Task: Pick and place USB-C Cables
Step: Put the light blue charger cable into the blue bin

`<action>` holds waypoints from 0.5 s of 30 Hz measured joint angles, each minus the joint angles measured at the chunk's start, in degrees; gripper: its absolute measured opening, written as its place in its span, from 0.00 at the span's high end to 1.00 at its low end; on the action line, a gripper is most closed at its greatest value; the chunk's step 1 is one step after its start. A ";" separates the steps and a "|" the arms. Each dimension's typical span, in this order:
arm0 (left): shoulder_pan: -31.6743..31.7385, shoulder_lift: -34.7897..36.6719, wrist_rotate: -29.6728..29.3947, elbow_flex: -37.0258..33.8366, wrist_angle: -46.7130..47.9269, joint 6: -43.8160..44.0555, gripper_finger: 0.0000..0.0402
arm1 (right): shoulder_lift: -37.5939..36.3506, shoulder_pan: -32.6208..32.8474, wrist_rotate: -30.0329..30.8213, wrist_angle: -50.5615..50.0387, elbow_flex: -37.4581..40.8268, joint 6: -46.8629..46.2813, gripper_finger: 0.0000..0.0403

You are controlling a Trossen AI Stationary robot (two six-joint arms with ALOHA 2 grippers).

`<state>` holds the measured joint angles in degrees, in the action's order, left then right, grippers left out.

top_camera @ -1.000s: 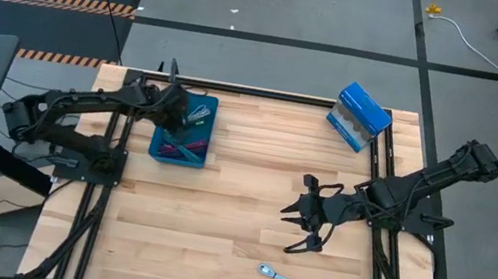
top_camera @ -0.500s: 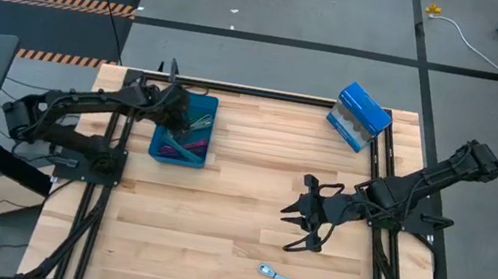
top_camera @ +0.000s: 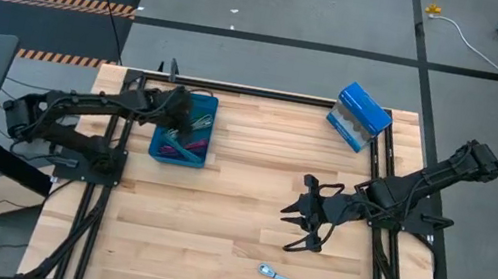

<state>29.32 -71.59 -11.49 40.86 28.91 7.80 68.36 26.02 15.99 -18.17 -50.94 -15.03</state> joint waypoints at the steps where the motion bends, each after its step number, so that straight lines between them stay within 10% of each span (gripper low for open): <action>1: -0.12 -0.02 -0.21 0.25 -0.59 -0.69 0.36 | 0.00 0.00 0.00 -0.01 0.00 0.00 0.77; 15: -13.10 -0.02 3.21 10.78 -6.58 -4.65 0.36 | 0.80 0.01 -8.51 -10.33 -0.02 -13.47 0.77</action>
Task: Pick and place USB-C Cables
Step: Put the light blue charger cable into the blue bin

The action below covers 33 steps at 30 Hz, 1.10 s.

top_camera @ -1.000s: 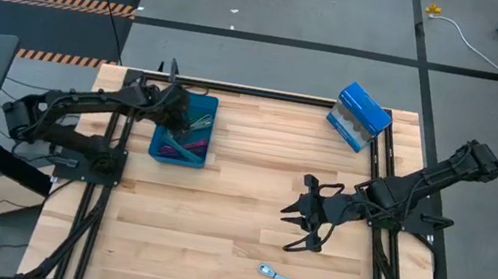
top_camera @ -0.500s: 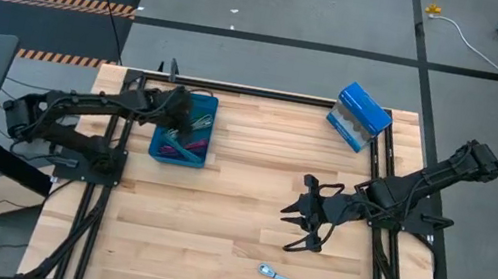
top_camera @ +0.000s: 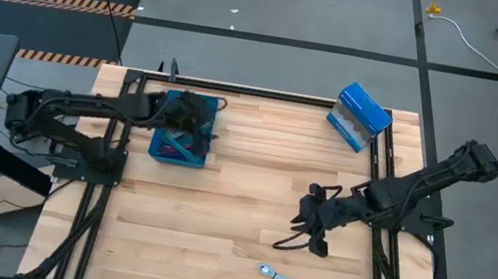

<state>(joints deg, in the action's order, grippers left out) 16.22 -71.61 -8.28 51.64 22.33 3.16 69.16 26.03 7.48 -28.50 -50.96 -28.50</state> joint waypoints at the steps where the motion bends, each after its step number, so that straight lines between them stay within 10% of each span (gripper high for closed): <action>1: -1.22 0.00 0.03 0.21 -1.35 -0.02 0.36 | 0.62 0.29 -1.28 -1.46 0.00 -1.57 0.77; 17: -10.40 0.00 -4.60 -0.15 -4.80 5.70 0.36 | 23.20 9.50 -13.24 5.99 -2.69 -12.47 0.76; 33: -20.56 -0.02 -10.16 -0.37 -4.05 14.53 0.36 | 34.14 12.67 -15.24 20.58 -3.07 -17.86 0.45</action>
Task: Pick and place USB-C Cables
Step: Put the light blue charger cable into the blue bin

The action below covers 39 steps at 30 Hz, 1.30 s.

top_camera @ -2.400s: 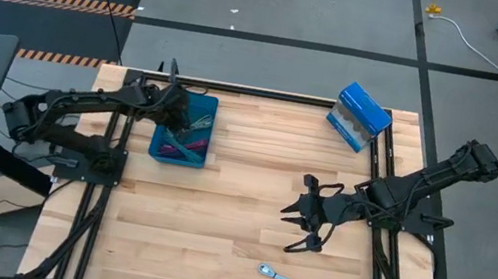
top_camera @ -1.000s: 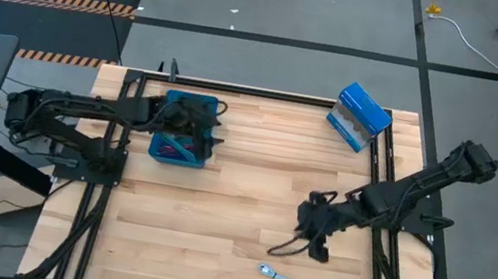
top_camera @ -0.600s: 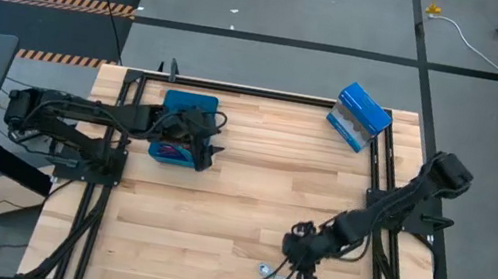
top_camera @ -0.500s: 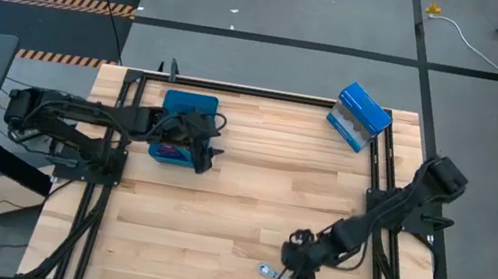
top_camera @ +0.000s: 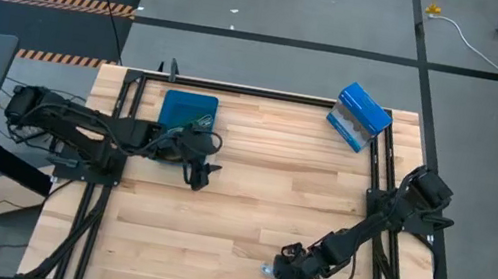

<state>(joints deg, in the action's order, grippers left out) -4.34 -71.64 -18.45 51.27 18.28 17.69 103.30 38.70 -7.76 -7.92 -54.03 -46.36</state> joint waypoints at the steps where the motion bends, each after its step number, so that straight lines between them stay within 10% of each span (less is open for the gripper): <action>1: -0.41 0.00 -0.39 0.00 -0.07 0.11 0.36 | 0.53 0.02 -0.29 -0.24 -0.08 -0.16 0.45; 21: -1.70 0.00 -0.65 -0.04 -0.38 -0.10 0.36 | -6.77 -1.17 5.43 -7.03 0.14 0.22 0.47; 39: -2.68 0.00 -1.06 -0.04 -0.29 2.76 0.36 | 0.99 -0.32 12.11 -11.02 -0.21 -5.38 0.53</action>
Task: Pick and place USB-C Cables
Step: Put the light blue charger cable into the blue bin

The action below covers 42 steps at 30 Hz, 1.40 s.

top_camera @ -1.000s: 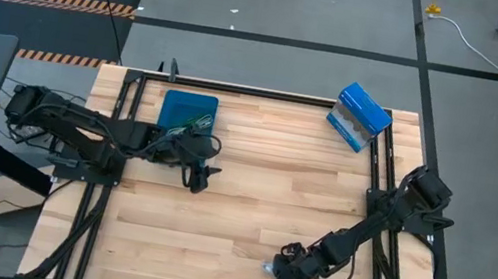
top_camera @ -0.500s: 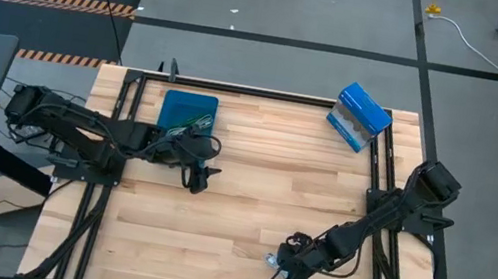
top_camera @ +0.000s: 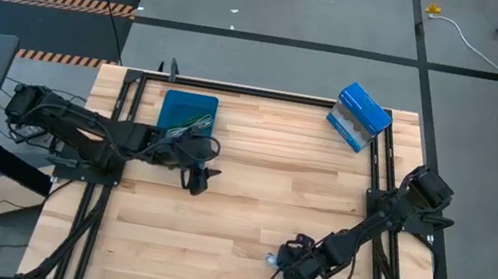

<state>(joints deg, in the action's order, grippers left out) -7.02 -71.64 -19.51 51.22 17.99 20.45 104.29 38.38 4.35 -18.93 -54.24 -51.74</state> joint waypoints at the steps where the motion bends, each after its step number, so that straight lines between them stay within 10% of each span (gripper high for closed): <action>1: -0.01 0.00 0.02 0.00 -0.01 0.00 0.37 | 0.00 0.04 0.83 -0.36 0.02 -0.33 0.55; 10: -0.98 0.00 0.00 0.00 0.01 1.69 0.42 | -0.79 -0.86 0.82 -1.99 0.22 2.73 0.96; 26: -5.11 0.00 -1.08 0.00 -2.48 -4.59 0.47 | -3.71 -14.29 17.72 -9.09 -13.86 31.95 0.98; 42: -7.09 -0.01 -7.32 0.00 -3.71 -6.11 0.35 | -3.78 -26.97 18.56 -11.38 -20.59 43.90 0.98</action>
<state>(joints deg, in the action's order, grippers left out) -14.11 -71.64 -26.83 51.22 14.28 14.34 100.51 11.41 22.90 -30.31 -74.83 -7.84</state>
